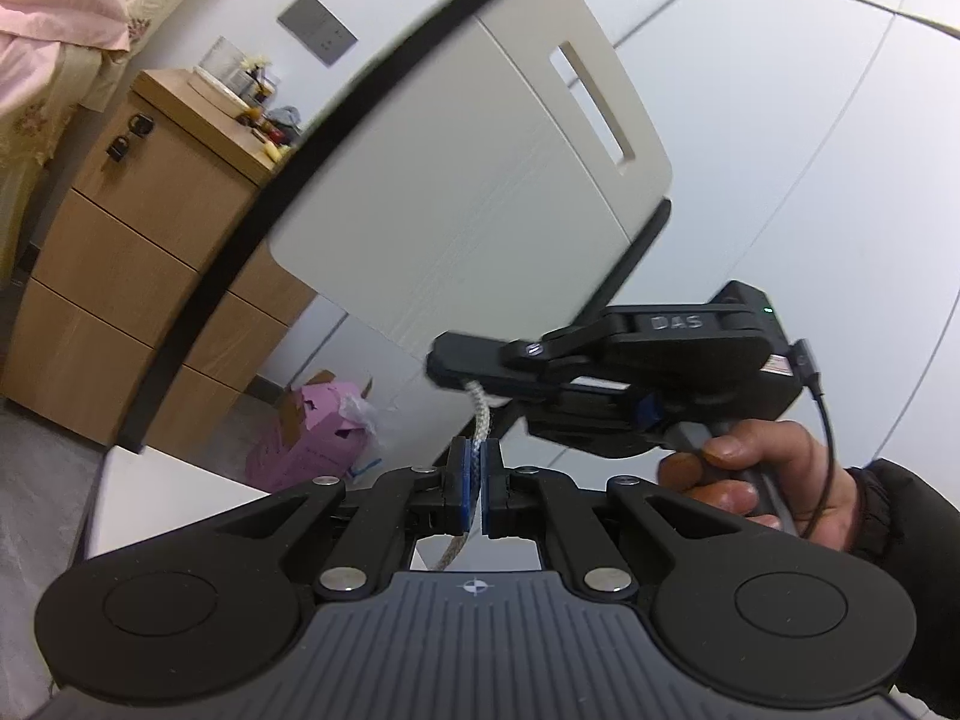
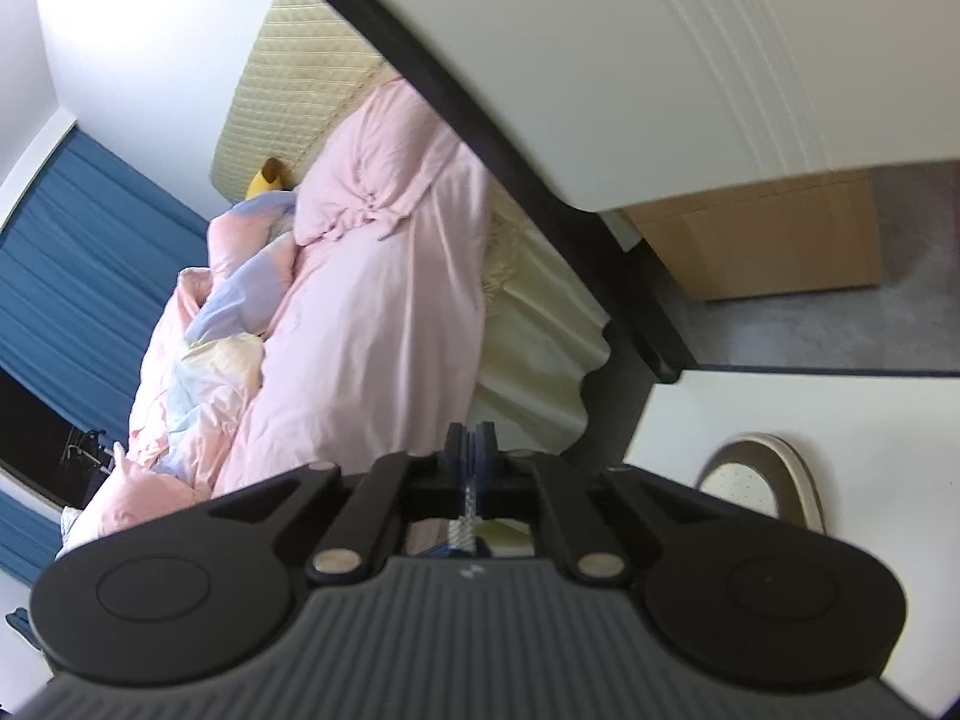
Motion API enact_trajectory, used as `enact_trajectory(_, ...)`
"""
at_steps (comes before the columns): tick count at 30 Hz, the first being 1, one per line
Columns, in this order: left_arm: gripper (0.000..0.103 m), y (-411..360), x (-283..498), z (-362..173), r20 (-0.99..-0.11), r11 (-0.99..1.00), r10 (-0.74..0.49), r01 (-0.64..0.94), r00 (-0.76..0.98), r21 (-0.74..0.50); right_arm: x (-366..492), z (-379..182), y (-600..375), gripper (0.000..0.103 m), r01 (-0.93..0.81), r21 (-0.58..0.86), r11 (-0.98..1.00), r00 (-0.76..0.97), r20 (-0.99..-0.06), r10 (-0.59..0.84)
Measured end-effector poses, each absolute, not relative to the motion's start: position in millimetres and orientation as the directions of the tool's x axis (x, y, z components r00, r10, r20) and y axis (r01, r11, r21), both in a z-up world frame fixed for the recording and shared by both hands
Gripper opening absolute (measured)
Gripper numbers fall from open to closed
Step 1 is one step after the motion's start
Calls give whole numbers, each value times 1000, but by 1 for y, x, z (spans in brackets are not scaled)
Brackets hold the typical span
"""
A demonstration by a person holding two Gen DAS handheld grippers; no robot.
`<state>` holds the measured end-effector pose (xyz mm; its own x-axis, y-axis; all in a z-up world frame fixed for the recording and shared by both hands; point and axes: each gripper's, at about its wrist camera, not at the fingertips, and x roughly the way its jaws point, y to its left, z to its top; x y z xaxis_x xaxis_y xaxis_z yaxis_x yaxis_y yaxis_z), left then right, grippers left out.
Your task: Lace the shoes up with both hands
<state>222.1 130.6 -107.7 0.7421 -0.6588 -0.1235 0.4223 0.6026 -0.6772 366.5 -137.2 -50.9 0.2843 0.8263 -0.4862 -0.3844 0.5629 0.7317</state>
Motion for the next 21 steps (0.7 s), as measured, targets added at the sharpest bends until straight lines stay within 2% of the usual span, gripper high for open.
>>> enact_trajectory(10, 7, 155, 216, -100, -73, 585, -612, 389, 787, -712, 364, 28, -88, 3, -546, 663, 512, 312, -406, 859)
enact_trajectory(14, 30, 163, 213, -97, -60, 585, -589, 375, 806, -719, 365, 58, -60, 3, -608, 619, 498, 318, -384, 867)
enact_trajectory(17, 34, 169, 211, -95, -44, 583, -576, 372, 816, -722, 366, 76, -39, 3, -646, 593, 481, 313, -369, 875)
enact_trajectory(20, 45, 175, 208, -93, -32, 584, -557, 363, 830, -726, 366, 94, -19, 3, -674, 574, 466, 307, -356, 883)
enact_trajectory(21, 46, 178, 206, -93, -26, 583, -551, 362, 834, -727, 366, 101, -13, 3, -683, 568, 459, 306, -348, 886)
